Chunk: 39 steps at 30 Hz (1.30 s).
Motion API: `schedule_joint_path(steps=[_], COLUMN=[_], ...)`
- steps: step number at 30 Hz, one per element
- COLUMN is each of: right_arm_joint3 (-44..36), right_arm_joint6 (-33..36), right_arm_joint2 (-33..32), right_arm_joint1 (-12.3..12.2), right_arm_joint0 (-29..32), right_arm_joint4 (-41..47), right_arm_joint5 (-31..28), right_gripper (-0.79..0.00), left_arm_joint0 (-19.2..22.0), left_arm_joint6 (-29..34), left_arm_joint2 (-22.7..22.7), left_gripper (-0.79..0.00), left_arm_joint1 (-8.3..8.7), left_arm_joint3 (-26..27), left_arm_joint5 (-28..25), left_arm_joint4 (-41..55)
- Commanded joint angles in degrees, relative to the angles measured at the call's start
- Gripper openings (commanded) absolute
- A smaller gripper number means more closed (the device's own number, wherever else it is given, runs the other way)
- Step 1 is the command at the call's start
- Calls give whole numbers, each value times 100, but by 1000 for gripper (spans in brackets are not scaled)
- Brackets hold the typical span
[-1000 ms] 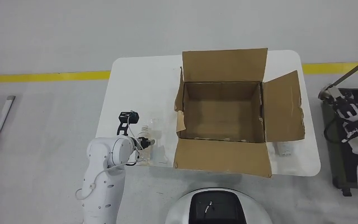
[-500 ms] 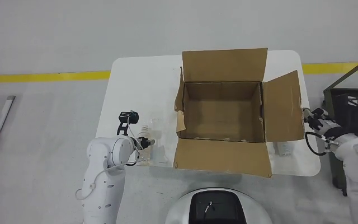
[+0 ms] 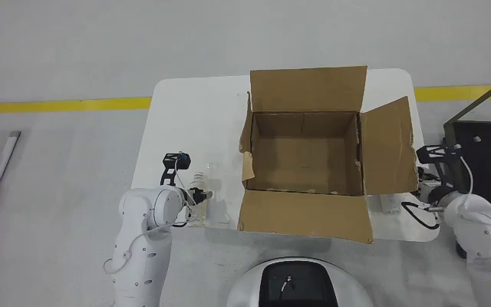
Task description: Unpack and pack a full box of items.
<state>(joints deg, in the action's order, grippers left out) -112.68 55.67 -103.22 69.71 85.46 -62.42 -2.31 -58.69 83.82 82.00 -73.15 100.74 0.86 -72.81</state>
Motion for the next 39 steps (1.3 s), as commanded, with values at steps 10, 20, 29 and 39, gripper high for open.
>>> schedule_joint_path(steps=[10,20,29,39], right_arm_joint3=[188,401,721,796], right_arm_joint6=[386,399,399,433], right_arm_joint2=[168,302,406,412], right_arm_joint1=[-72,-96,-121,-152], right_arm_joint0=[-22,-113,-285,-347], right_arm_joint4=[-570,-605,-547,-424], right_arm_joint5=[-131,-81,-117,-110], right_gripper=[-785,-785,-662,-505], left_arm_joint0=[0,0,0,0], left_arm_joint6=[0,0,0,0], left_arm_joint2=[0,0,0,0], left_gripper=[0,0,0,0], left_arm_joint1=[0,0,0,0], left_arm_joint3=[0,0,0,0], left_arm_joint5=[0,0,0,0], left_arm_joint4=[0,0,0,0])
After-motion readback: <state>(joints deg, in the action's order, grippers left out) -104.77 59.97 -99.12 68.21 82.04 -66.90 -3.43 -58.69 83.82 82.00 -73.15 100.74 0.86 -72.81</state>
